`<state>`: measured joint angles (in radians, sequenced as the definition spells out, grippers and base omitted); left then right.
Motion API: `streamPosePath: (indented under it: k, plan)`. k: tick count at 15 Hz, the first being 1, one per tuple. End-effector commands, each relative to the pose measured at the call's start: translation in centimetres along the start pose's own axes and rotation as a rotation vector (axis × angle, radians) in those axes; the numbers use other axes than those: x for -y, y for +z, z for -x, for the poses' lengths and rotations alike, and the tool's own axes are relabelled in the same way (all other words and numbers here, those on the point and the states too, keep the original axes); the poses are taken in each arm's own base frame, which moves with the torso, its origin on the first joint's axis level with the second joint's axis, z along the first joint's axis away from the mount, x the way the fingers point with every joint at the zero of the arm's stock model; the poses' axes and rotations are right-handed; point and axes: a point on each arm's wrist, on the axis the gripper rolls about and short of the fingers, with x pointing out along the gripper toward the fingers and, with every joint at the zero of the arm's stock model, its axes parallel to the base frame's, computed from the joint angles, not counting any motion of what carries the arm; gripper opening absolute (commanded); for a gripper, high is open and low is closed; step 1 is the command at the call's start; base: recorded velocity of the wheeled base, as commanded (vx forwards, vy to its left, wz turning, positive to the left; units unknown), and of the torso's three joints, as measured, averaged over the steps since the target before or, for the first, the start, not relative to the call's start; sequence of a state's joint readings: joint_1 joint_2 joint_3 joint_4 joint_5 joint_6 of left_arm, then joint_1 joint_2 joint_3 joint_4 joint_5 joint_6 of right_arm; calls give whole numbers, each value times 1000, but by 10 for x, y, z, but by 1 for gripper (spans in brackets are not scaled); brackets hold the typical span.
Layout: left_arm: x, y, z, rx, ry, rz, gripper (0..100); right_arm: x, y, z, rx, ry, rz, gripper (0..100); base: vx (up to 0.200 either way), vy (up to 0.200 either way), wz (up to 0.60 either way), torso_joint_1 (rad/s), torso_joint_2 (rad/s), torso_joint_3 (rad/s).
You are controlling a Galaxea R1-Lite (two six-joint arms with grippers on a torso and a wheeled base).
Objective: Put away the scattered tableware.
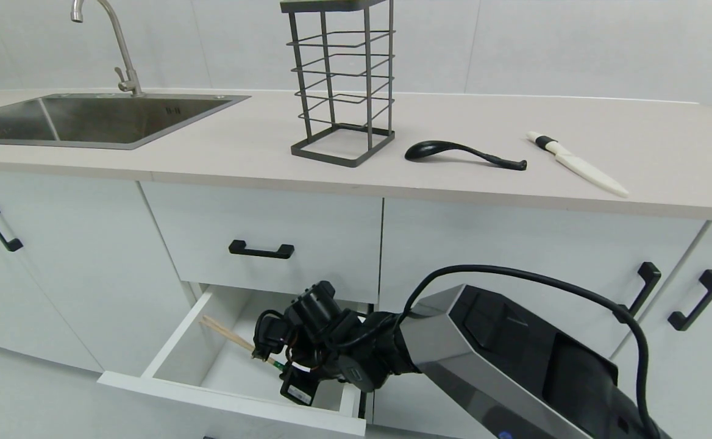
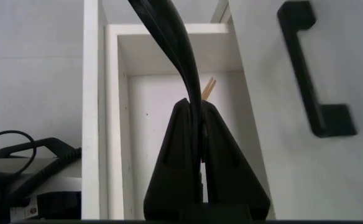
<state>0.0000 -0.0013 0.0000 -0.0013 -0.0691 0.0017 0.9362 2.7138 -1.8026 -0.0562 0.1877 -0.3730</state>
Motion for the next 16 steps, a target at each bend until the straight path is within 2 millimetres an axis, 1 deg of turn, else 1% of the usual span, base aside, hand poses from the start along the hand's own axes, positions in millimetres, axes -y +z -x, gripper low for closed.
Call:
streamPosePath:
  k: [1,5,6,7,9,11,13,16]
  plan:
    - [0,0,0,-1,0,0,100,-1,-3,-2,-13,6,0,100,0,0,0,0,0,0]
    - [0,0,0,-1,0,0,100,-1,-2,-1,-10,7,3,100,0,0,0,0,0,0]
    - [0,0,0,-1,2,0,100,-1,1,2,-1,4,5,100,0,0,0,0,0,0]
    - [0,0,0,-1,0,0,100,-2,11,10,19,0,13,100,0,0,0,0,0,0]
    - [0,0,0,-1,0,0,100,-5,34,31,76,-11,33,100,0,0,0,0,0,0]
    - [0,0,0,-1,2,0,100,-7,45,44,100,-16,42,100,0,0,0,0,0,0]
    - [0,0,0,-1,0,0,100,-7,52,53,121,-22,49,100,0,0,0,0,0,0]
    - [0,0,0,-1,0,0,100,-8,55,62,119,-21,65,100,0,0,0,0,0,0]
